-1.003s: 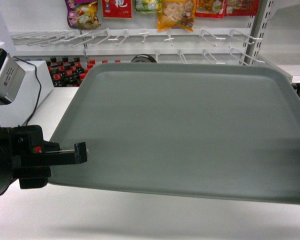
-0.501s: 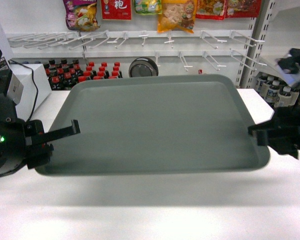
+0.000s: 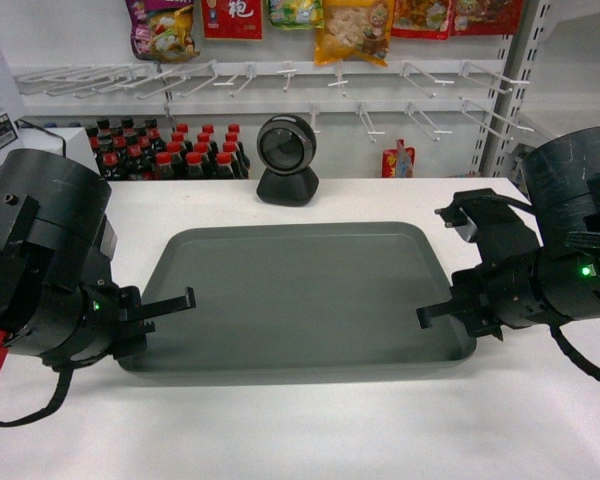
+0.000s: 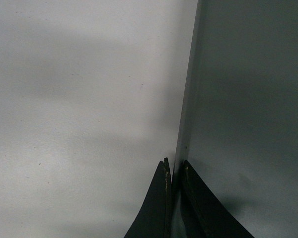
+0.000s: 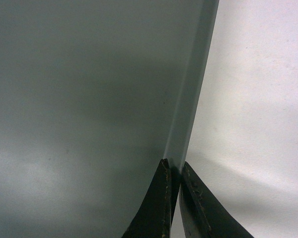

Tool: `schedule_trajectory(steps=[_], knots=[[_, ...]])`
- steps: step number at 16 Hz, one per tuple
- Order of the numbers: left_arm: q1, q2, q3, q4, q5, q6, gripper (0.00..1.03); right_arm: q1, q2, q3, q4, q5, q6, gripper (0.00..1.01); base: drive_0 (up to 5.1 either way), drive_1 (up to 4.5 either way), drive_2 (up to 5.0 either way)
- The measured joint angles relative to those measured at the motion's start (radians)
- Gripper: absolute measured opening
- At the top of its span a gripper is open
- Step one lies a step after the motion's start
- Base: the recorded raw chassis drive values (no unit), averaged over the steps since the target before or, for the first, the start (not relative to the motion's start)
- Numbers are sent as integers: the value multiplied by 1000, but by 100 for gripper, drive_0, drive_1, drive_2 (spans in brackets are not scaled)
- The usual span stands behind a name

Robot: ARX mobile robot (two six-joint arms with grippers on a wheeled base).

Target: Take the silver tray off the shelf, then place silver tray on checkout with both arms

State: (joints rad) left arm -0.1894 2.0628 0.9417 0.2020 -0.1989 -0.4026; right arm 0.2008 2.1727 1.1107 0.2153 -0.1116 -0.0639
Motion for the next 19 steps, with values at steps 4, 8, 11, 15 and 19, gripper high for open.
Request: schedule_trajectory(steps=[4,8,11,15,19], knots=[[-20,-2,24,6,-40,-11,28,2,-12,-28,70,9,-31,36,0,0,0],[-55,-264,-127,254,-120,-100,62,-13,-239,-235,460,45,19,61,0,0,0],[-44,-370,-245,745,-32,48,60,-46,-381,-520,956,253,49,28,0,0,0],[39,-515,-562,985,37,351,15,-92,-639,-741,968,216,56,2,0,0,0],[86,-694,-742,916,94,385,1,-132,-827,-907,912,186,56,2,0,0,0]])
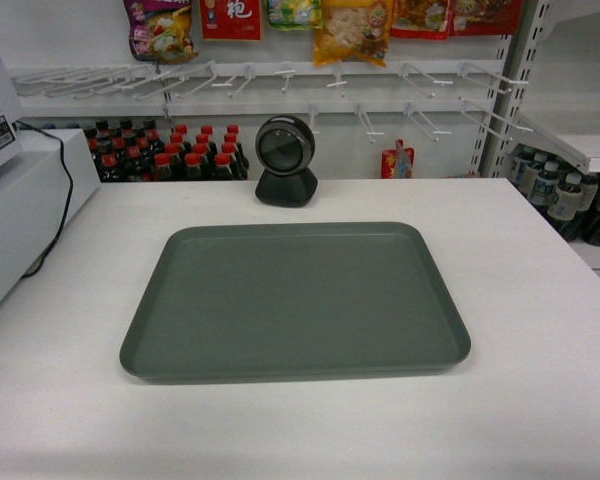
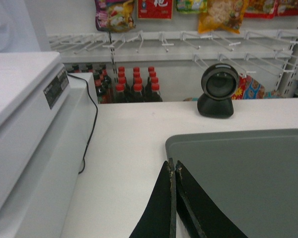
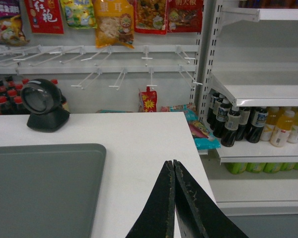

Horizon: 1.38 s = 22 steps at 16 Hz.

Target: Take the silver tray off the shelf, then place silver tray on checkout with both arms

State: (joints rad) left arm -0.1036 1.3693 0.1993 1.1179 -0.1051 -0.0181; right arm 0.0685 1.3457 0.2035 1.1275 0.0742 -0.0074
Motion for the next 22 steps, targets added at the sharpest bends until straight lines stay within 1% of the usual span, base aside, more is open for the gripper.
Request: schedule_trajectory(steps=[1,2,3,4,5,6,10,15,19,22], knots=[[10,-64,-20,-9,8,0,1,-4,-48,-23,-20,-8,0,2,0,0,0],[19,-117,-34,-24,16,0,1,-41,-95,-48,-43,-67,0,2,0,0,0],[29,-175,-68,-64,25,0,1,-72,-155,-78,-80,-67,0,2,0,0,0],[47,-214,-93,-102,49,0,1,-75,-203,-99,-111,-67,0,2,0,0,0],[88,-265,-113,-132,101,2,1,-74,-249,-115,-142,-72,0,2,0,0,0],[109,-365,-132,-190,98,1,1,-74,-343,-140,-205,-71,0,2,0,0,0],[105,-572,-173,-359,103,1,1,-69,-554,-182,-373,-73,0,2,0,0,0],[105,-811,-188,-572,103,1,1,-69,-786,-191,-578,-73,0,2,0,0,0],[105,-960,-188,-711,103,1,1,-69,-939,-191,-722,-73,0,2,0,0,0],[105,-1045,-188,-794,103,1,1,-69,-1023,-191,-806,-73,0,2,0,0,0]])
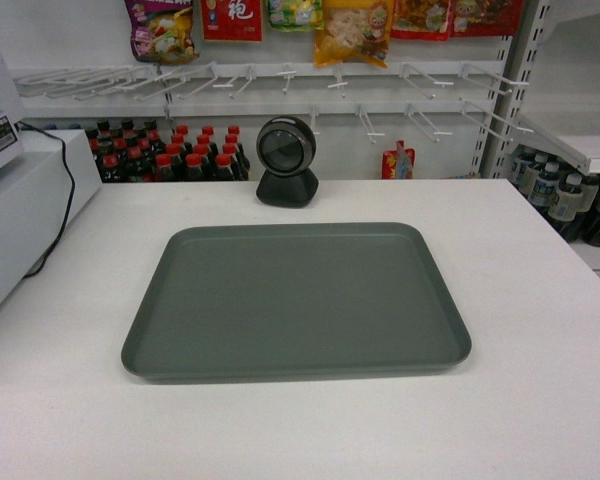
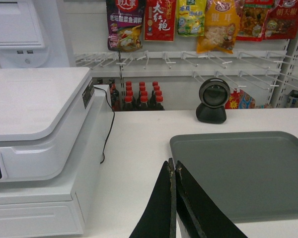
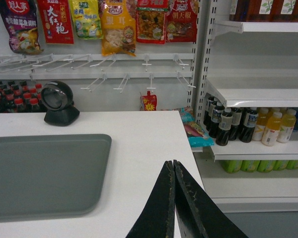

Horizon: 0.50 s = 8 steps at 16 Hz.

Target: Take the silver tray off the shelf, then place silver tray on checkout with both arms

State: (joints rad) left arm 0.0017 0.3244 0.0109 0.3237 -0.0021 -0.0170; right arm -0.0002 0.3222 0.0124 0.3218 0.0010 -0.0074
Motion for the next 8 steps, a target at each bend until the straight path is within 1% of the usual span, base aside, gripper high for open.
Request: schedule_trajectory(steps=[4,6,8], knots=[[0,-92,0,-92,0,0,1,0,-92,0,-90,0,0,2,0,0,0],[0,-100,0,-98,0,0,1,0,-100,0,-98,0,0,2,0,0,0],[0,-141,0,-139,0,0,1,0,-138,0,-137,0,0,2,0,0,0]])
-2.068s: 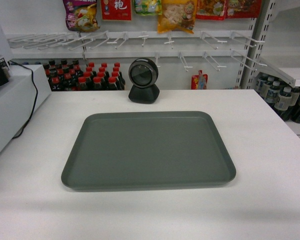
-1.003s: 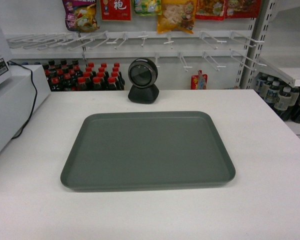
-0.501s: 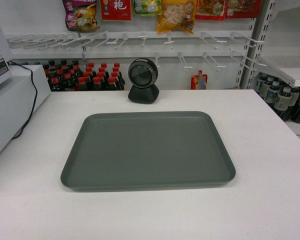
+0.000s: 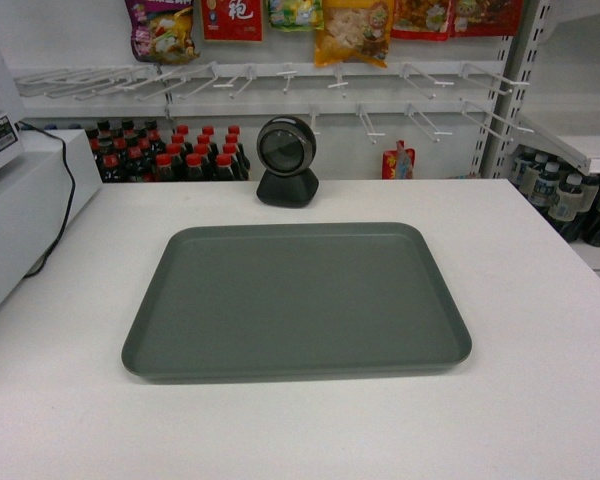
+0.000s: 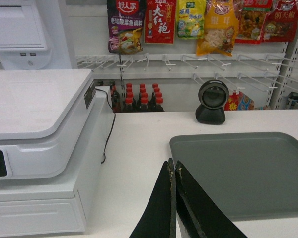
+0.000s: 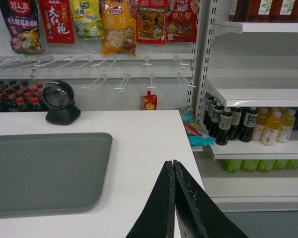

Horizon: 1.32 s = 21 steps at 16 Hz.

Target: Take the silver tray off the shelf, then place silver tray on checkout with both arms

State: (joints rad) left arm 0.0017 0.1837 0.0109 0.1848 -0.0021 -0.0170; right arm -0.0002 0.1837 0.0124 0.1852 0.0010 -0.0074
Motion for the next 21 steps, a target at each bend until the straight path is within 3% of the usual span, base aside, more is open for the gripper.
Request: schedule_trajectory(steps=[1,2,4,5,7,10,11,21], knots=[[0,-45,2,-63,0,0,1,0,-52,1,-74,0,0,2,0,0,0],[0,-150,0,-201,0,0,1,0,-159,0,-196,-1,0,2,0,0,0],[0,-173,0,-193,0,1,1,0,-178,0,-192,-1,0,2,0,0,0],[0,-174,0,-189,2,0,4,0,-180,0,-190,-2,0,15,0,0,0],[0,-174,0,-189,2,0,45,0,-180,0,-190,-2,0,55,0,0,0],[0,-174,0,-189,2,0,91,0,-180,0,-190,-2,1,100,0,0,0],[0,-174,0,-189,2,1,98,0,-180,0,-190,-2,1,98,0,0,0],[0,-174,0,-189,2,1,98,0,-180,0,-190,-2,1,98,0,0,0]])
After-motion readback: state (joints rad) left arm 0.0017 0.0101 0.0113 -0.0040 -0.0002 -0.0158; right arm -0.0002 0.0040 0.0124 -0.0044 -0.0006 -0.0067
